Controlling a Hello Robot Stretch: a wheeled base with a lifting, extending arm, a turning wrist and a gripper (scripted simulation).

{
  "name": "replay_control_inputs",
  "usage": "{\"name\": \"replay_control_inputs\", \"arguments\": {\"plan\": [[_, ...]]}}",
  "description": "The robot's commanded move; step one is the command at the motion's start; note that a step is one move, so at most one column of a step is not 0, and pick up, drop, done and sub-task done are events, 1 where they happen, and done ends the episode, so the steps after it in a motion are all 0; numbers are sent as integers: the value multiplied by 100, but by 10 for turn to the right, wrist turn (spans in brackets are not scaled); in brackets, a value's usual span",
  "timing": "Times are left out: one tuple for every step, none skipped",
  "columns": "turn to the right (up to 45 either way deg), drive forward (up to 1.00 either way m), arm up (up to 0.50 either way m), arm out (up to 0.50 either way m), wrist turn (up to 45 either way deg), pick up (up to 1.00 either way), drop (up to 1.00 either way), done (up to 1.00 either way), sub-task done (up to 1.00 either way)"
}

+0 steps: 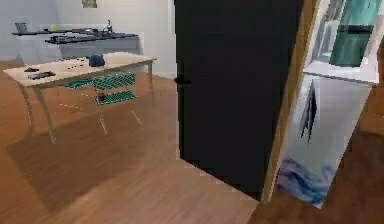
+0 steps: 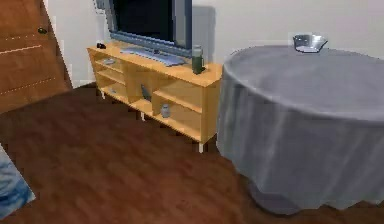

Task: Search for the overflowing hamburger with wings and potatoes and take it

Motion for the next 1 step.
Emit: {"name": "replay_control_inputs", "arguments": {"plan": [[-360, 0, 0, 0, 0, 0, 0, 0, 0]]}}
